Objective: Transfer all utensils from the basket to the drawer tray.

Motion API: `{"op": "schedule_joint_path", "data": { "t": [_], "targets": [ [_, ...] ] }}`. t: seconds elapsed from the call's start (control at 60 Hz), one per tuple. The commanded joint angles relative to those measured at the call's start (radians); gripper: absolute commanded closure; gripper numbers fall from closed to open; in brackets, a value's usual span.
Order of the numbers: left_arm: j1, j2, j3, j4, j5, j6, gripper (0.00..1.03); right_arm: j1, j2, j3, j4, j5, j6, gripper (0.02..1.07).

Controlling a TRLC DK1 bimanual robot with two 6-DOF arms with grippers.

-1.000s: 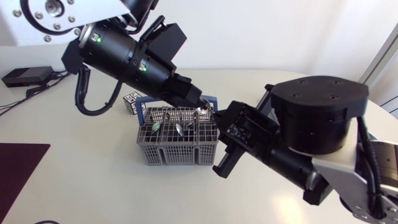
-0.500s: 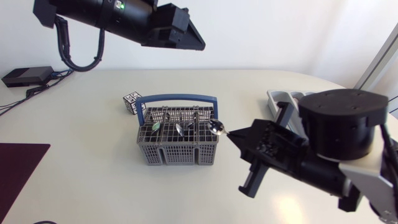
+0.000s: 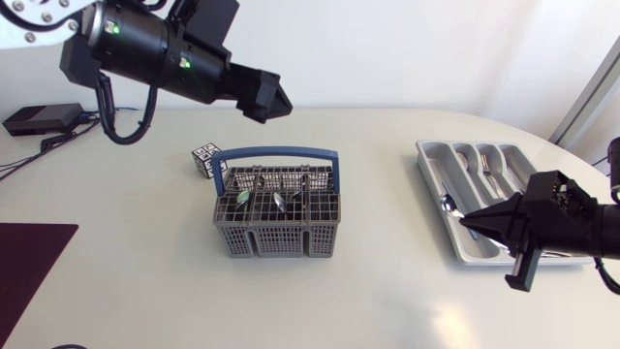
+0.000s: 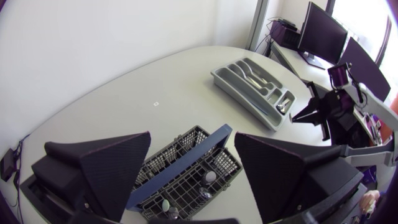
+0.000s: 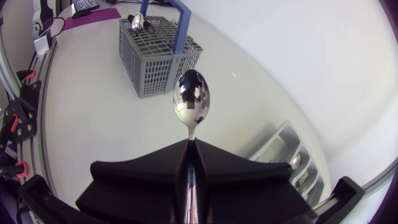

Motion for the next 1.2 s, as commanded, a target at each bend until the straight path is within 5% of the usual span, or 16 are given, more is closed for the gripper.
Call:
{"op": "schedule_joint_path", "data": {
  "t": [0.0, 0.25, 0.517, 0.983, 1.117, 1.183],
  "targets": [
    [-0.009, -0.037, -0.054, 0.021, -0.018, 0.029, 0.05, -0.102, 0.1, 0.046, -0.056, -0.04, -0.197, 1.02],
    [-0.052, -0.057, -0.163, 0.054, -0.11, 0.091, 0.05, -0.345, 0.39, 0.181, -0.175, -0.045, -0.58, 1.02],
    [-0.108, -0.08, -0.242, 0.071, -0.15, 0.154, 0.05, -0.492, 0.74, 0.42, -0.25, 0.092, -0.904, 1.02],
    [-0.147, -0.137, -0.356, 0.138, -0.163, 0.339, 0.05, -0.486, 0.889, 0.477, -0.119, 0.293, -1.031, 1.01],
    [-0.165, -0.139, -0.373, 0.141, -0.163, 0.361, 0.05, -0.487, 0.874, 0.436, -0.05, 0.287, -1.03, 0.64],
    [-0.193, -0.139, -0.387, 0.147, -0.199, 0.372, 0.05, -0.495, 0.855, 0.405, 0.007, 0.275, -1.023, 0.6]
  ]
}}
